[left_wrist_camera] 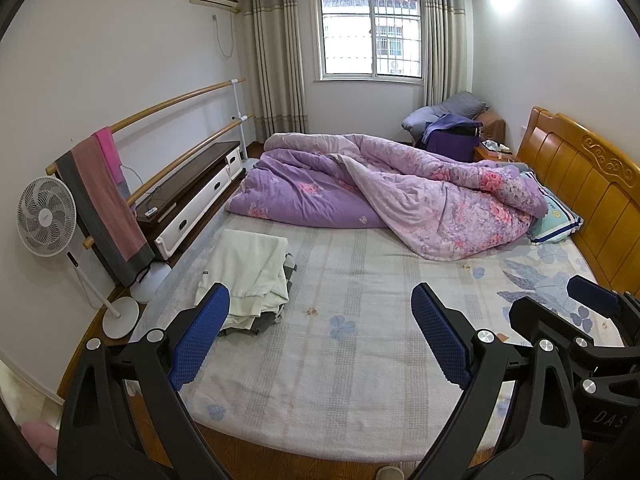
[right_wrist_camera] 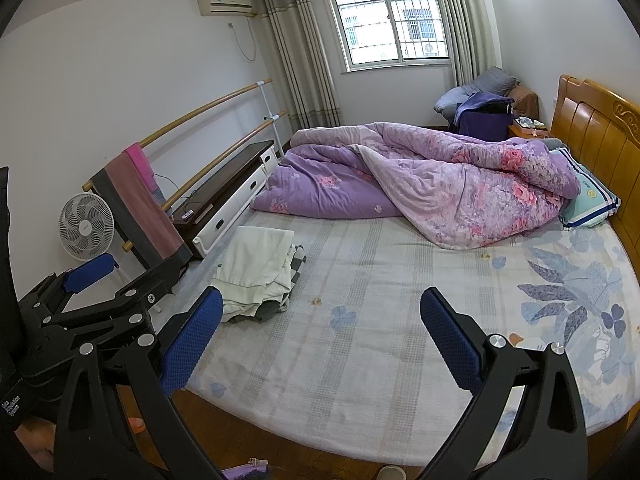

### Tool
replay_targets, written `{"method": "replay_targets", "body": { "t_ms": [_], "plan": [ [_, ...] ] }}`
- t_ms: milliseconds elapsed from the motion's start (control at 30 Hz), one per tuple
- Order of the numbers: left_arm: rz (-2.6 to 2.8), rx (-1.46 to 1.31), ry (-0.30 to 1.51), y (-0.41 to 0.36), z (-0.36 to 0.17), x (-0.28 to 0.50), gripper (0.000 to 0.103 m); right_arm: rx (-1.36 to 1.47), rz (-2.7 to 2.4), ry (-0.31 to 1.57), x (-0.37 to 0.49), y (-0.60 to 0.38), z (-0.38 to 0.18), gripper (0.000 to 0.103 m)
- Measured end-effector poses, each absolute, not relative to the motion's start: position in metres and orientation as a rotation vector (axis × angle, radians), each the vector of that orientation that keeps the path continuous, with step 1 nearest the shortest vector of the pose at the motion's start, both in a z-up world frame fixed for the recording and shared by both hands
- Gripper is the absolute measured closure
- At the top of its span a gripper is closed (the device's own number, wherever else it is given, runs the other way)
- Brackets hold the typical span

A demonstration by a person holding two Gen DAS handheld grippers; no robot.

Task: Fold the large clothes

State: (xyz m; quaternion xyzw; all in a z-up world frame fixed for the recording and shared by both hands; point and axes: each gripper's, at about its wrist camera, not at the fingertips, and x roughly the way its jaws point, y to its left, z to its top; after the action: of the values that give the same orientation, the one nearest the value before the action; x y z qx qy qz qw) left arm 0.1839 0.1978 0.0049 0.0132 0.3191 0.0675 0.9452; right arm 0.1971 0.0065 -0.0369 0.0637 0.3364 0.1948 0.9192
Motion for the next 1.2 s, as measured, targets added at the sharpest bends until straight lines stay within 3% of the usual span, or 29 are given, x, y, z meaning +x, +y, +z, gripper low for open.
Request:
{"method": "replay_targets", "body": {
  "t_ms": [1200],
  "plan": [
    [0.119,0.025,0.672,0.204,-0.01,0.19,0.01,0.153,0.377,0.718,0.198,0.017,-0.047,0.008]
  ]
}}
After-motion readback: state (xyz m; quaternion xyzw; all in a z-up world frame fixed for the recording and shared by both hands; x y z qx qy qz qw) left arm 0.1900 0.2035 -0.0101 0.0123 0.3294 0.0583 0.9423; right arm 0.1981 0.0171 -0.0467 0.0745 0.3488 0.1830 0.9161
